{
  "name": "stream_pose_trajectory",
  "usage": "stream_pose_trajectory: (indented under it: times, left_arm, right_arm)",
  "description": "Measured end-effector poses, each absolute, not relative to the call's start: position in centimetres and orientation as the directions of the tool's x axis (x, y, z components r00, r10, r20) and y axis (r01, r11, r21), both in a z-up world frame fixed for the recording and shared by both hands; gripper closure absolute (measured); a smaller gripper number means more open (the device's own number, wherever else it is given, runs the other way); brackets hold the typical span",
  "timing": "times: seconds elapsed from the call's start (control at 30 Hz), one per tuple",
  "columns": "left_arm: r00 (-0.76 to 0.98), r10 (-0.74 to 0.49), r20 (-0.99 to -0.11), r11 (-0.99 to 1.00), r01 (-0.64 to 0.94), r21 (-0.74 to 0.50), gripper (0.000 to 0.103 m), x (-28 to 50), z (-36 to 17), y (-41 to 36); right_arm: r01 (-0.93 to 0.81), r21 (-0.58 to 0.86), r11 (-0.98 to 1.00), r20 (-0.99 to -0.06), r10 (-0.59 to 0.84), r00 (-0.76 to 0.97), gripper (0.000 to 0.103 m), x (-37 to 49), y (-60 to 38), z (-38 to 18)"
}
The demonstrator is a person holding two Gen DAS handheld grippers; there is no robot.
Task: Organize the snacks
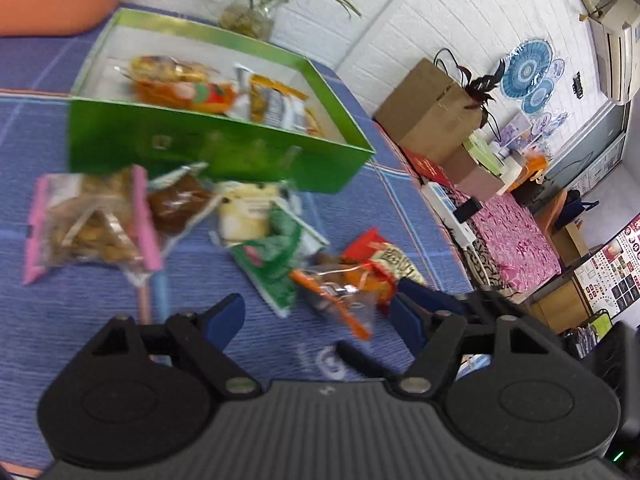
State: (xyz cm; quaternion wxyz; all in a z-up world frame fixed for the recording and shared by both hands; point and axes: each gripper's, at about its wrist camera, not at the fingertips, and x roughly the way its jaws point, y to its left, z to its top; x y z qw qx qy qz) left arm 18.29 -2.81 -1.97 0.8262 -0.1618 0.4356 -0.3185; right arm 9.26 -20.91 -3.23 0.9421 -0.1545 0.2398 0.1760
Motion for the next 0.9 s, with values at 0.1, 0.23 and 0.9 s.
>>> stream_pose_trajectory:
  times: [0.1,0.23,0.9]
  left_arm:
    - [0.386,-0.647,-0.657,0.762,0.361,-0.538,0.030,19.1,-2.3,-5.1]
    - [0.307,-0.650,-0.695,0.758,0.322,-0.567,0.030,20.2,-3.7,-6.8]
    - [0.570,-0.599,-0.562,0.800,0.457,-0.390,0.064,13.1,-0.8,-3.1]
  right_arm:
    - [-0.415,-0.266,0.870,-0.539,0.223,0.812,0.000,10.4,-20.7,-4.5]
    - [-0.418,-0.276,0.865,-0.541,0.220,0.812,0.000,11.3,-21.3,-5.2]
    - [-0.484,-0.236,0.842,-0.401,0.370,0.838,0.020,7.0,-20.4,-1.6]
